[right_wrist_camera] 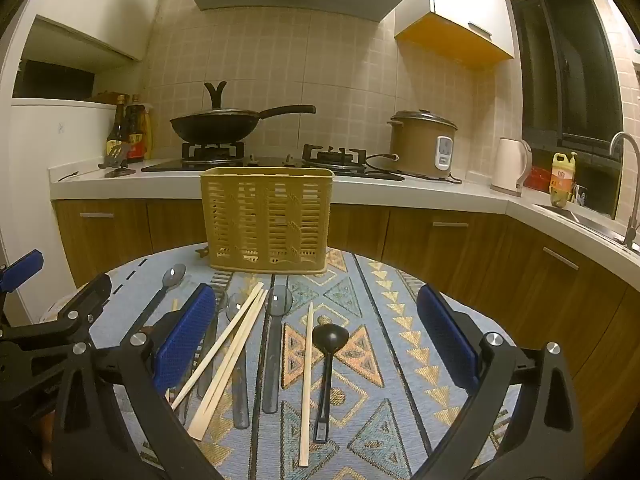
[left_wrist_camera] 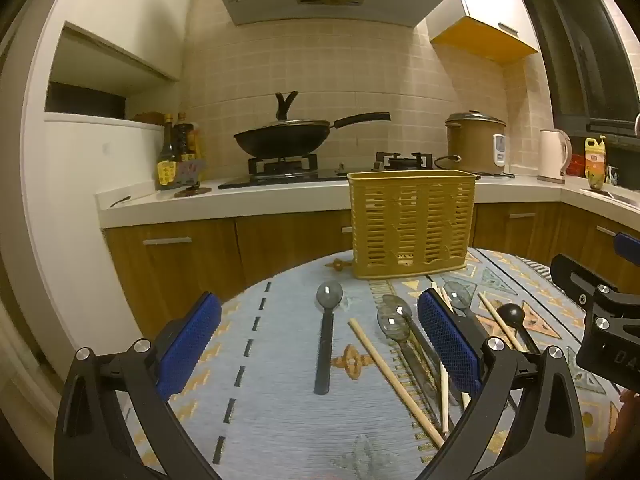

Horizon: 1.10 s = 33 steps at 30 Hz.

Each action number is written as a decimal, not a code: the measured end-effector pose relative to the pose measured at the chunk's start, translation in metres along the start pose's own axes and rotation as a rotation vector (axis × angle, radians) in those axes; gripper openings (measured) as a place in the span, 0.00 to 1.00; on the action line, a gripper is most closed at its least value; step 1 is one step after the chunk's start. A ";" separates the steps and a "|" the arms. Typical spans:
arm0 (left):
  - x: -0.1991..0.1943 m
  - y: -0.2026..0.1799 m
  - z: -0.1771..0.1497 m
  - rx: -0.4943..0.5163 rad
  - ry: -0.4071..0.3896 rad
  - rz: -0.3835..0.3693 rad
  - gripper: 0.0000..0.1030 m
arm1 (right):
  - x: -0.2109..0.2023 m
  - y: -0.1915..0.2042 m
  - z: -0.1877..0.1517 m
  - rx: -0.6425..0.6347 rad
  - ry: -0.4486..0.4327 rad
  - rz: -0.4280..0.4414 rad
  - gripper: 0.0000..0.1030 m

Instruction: Organize utensils

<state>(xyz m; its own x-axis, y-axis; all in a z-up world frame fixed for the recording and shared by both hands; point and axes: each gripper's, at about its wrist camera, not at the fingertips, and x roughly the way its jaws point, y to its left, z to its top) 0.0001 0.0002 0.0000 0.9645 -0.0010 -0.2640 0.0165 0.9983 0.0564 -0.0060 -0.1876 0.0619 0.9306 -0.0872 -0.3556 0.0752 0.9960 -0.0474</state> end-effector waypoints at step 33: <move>0.005 0.000 -0.002 -0.030 0.022 -0.058 0.93 | 0.001 -0.008 -0.001 0.005 0.005 0.003 0.93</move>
<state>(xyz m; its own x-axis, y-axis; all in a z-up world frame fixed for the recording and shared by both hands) 0.0042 0.0008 -0.0034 0.9561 -0.0581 -0.2873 0.0640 0.9979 0.0113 -0.0058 -0.1958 0.0613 0.9289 -0.0847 -0.3605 0.0747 0.9963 -0.0416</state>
